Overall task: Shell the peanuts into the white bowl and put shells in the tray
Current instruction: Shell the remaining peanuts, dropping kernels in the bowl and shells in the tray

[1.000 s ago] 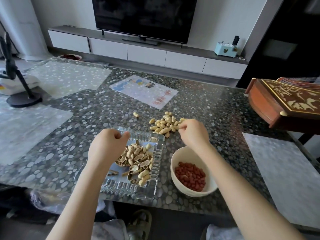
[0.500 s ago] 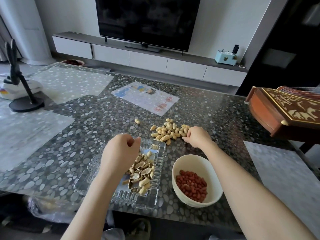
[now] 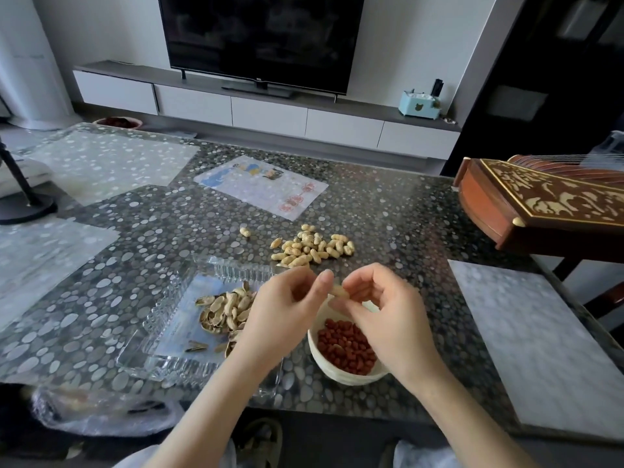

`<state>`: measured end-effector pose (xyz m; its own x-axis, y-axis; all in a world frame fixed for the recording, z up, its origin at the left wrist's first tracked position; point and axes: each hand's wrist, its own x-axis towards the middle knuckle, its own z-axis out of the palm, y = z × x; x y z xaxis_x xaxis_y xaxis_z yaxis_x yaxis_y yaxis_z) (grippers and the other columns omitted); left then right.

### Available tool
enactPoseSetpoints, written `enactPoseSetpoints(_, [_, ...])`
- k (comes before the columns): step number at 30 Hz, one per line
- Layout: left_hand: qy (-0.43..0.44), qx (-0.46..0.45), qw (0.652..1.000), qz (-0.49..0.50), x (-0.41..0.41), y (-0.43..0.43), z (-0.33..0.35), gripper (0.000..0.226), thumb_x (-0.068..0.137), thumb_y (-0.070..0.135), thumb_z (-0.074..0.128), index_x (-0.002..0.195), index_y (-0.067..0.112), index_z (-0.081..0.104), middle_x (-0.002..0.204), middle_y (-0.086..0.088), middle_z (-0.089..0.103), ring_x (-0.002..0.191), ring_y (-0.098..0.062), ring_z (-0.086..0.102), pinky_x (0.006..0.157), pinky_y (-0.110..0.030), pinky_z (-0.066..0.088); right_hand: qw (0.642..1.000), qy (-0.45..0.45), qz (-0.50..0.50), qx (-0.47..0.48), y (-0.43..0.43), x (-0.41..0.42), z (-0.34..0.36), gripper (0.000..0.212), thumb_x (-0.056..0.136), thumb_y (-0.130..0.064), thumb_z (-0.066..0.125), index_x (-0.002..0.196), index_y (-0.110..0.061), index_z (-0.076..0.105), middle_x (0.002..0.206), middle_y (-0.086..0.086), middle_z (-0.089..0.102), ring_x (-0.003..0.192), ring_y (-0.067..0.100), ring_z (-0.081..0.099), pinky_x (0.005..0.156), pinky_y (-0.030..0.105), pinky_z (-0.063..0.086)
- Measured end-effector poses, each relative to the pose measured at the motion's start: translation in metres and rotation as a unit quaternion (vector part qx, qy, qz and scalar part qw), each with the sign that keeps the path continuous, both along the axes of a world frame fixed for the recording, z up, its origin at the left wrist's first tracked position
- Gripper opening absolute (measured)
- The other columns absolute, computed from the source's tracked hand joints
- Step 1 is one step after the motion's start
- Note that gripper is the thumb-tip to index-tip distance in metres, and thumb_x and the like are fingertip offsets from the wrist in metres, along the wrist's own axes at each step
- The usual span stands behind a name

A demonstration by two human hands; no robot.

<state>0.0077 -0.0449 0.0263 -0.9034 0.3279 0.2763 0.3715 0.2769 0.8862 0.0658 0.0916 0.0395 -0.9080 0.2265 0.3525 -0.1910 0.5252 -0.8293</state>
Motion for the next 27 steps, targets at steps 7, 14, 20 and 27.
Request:
enactPoseSetpoints(7, [-0.041, 0.016, 0.997, -0.071, 0.006, 0.011, -0.001, 0.042, 0.088, 0.044, 0.053, 0.072, 0.006, 0.064, 0.055, -0.002, 0.051, 0.052, -0.008, 0.043, 0.053, -0.024, 0.034, 0.996, -0.046, 0.058, -0.039, 0.010, 0.013, -0.005, 0.013, 0.084, -0.036, 0.064, 0.084, -0.024, 0.067, 0.072, -0.015, 0.068, 0.072, 0.000, 0.064, 0.065, 0.013, 0.047])
enactPoseSetpoints(14, [-0.111, 0.078, 0.978, -0.158, 0.016, 0.020, 0.003, 0.041, 0.087, 0.047, 0.041, 0.069, 0.011, 0.054, 0.056, 0.014, 0.047, 0.056, -0.002, 0.043, 0.063, -0.021, 0.038, 0.980, -0.082, 0.147, -0.106, 0.014, 0.019, 0.004, 0.030, 0.097, -0.026, 0.046, 0.077, -0.033, 0.067, 0.061, -0.016, 0.060, 0.062, -0.004, 0.055, 0.060, 0.010, 0.041])
enactPoseSetpoints(20, [-0.104, 0.093, 0.975, -0.172, 0.018, 0.026, -0.004, 0.043, 0.087, 0.052, 0.045, 0.071, 0.012, 0.047, 0.067, 0.007, 0.040, 0.067, -0.009, 0.039, 0.067, -0.030, 0.035, 0.989, -0.033, 0.090, -0.112, 0.009, 0.020, 0.000, 0.045, 0.098, -0.009, 0.049, 0.059, -0.030, 0.059, 0.051, -0.020, 0.058, 0.055, -0.005, 0.056, 0.055, 0.008, 0.040])
enactPoseSetpoints(27, [-0.199, 0.158, 0.944, -0.210, 0.015, 0.028, -0.009, 0.040, 0.087, 0.042, 0.057, 0.072, 0.006, 0.046, 0.071, -0.006, 0.040, 0.069, -0.019, 0.038, 0.069, -0.033, 0.034, 0.994, -0.034, 0.030, -0.102, 0.006, 0.023, -0.010, 0.039, 0.096, -0.015, 0.053, 0.059, -0.025, 0.061, 0.054, -0.014, 0.060, 0.056, -0.002, 0.056, 0.055, 0.013, 0.042])
